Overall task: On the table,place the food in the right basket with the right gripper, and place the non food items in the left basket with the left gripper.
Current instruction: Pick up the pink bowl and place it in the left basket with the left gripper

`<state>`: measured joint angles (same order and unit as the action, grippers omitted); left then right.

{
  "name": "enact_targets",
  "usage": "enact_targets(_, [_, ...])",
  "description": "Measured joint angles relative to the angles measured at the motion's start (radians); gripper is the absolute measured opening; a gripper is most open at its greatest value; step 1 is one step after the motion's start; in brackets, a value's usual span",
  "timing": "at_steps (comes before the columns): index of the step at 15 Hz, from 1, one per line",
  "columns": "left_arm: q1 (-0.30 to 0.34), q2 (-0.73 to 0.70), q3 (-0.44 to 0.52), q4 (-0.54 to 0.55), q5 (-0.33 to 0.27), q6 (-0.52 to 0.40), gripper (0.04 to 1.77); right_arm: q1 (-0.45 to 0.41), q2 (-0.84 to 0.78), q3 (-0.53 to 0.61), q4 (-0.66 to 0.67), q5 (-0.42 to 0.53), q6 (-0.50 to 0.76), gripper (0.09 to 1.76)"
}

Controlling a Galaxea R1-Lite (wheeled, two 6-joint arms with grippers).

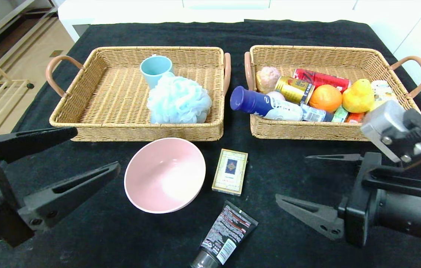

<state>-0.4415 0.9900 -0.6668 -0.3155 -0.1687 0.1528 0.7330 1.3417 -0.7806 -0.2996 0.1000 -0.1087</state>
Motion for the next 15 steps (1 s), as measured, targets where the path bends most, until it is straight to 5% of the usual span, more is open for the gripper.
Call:
enact_targets(8, [-0.036,0.011,0.004,0.007,0.089,0.005,1.72,-0.124,-0.1,0.435,-0.504,0.228,-0.107,1.7])
enact_targets(15, [-0.055,0.08,-0.043,0.021,0.224,0.016,1.72,-0.274,-0.12,0.558,-0.642,0.331,-0.102,1.7])
